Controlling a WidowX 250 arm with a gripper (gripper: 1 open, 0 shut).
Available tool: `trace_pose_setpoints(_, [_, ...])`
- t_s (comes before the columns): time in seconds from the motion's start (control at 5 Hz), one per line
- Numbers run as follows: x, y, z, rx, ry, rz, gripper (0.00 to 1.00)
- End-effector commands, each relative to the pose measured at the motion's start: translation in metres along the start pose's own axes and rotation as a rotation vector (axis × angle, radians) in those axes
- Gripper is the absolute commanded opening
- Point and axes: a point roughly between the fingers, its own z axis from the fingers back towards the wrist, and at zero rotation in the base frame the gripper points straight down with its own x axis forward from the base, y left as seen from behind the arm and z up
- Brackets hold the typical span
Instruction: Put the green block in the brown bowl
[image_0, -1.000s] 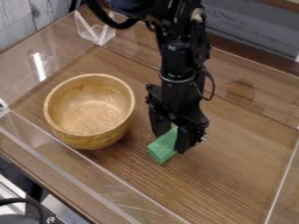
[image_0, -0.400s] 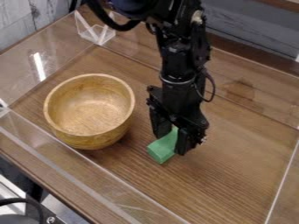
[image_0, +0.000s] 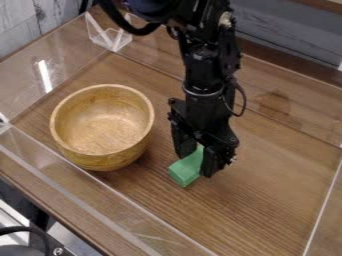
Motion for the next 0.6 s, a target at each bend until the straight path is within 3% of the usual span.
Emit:
trace_pose_setpoints(0.0, [0.0088,0.0041,0.0099,0.005,-0.04,0.01,1.0])
trace_pose_setpoints(0.2, [0.0076,0.0065,0.0073,0.006,-0.035,0.006,0.0])
trace_pose_setpoints(0.4, [0.0071,0.0084,0.0012,0.008,-0.029,0.003,1.0])
